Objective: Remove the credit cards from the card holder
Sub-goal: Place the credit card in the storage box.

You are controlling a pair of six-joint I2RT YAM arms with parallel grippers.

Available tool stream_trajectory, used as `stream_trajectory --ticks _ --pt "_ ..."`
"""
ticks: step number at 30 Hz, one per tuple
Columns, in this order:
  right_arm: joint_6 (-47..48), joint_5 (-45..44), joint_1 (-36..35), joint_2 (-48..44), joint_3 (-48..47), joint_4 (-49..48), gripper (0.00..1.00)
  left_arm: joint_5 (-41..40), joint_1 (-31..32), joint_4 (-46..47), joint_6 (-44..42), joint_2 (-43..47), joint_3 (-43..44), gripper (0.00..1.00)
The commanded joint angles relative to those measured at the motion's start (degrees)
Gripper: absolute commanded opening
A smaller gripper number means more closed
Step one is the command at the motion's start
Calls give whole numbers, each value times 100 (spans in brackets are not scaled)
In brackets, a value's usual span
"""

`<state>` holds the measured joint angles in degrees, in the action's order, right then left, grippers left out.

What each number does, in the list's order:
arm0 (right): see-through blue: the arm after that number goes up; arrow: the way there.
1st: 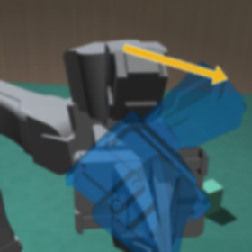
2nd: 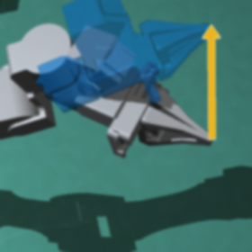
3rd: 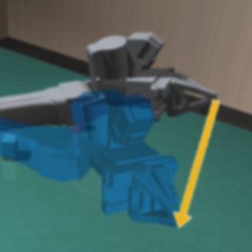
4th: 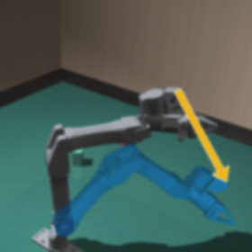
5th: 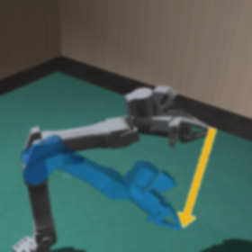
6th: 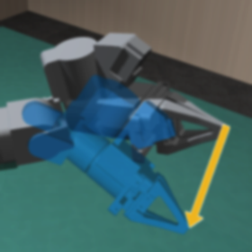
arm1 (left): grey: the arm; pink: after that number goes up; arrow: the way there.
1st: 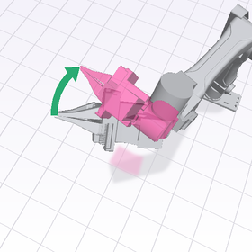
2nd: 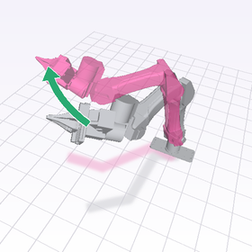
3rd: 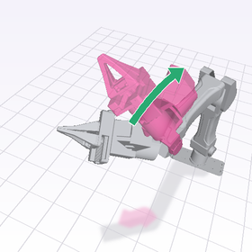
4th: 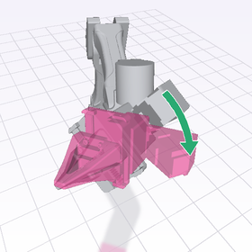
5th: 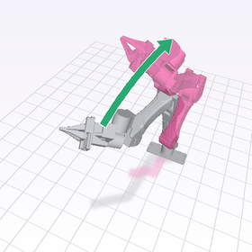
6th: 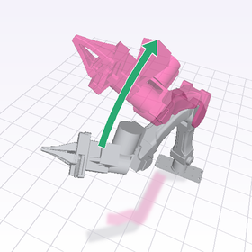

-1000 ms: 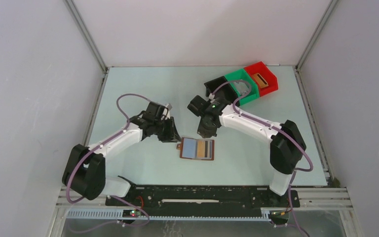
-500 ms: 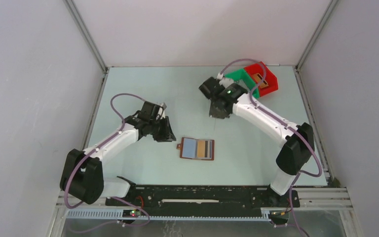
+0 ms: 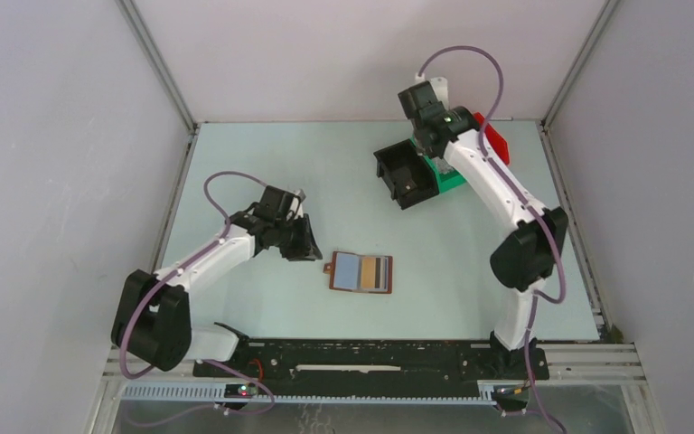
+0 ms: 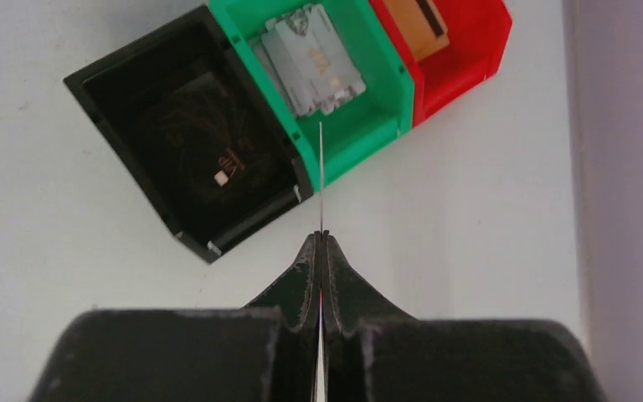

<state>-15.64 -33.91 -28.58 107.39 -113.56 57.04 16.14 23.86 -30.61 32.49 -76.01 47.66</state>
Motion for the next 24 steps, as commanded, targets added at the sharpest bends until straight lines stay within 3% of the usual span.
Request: stream_trajectory --ticks 1,6,12,24 --pt "1499 -297 128 757 -914 -498 0 25 -39 180 -81 -64 235 28" --pt "2669 -526 244 1524 -1598 -936 0 182 -46 286 -76 -275 244 28" --pt "3995 -656 362 1738 -906 -2275 0 300 -68 310 -105 -492 328 27" --pt "4588 -575 746 2724 -749 -2933 0 449 -239 330 -181 -879 552 26"
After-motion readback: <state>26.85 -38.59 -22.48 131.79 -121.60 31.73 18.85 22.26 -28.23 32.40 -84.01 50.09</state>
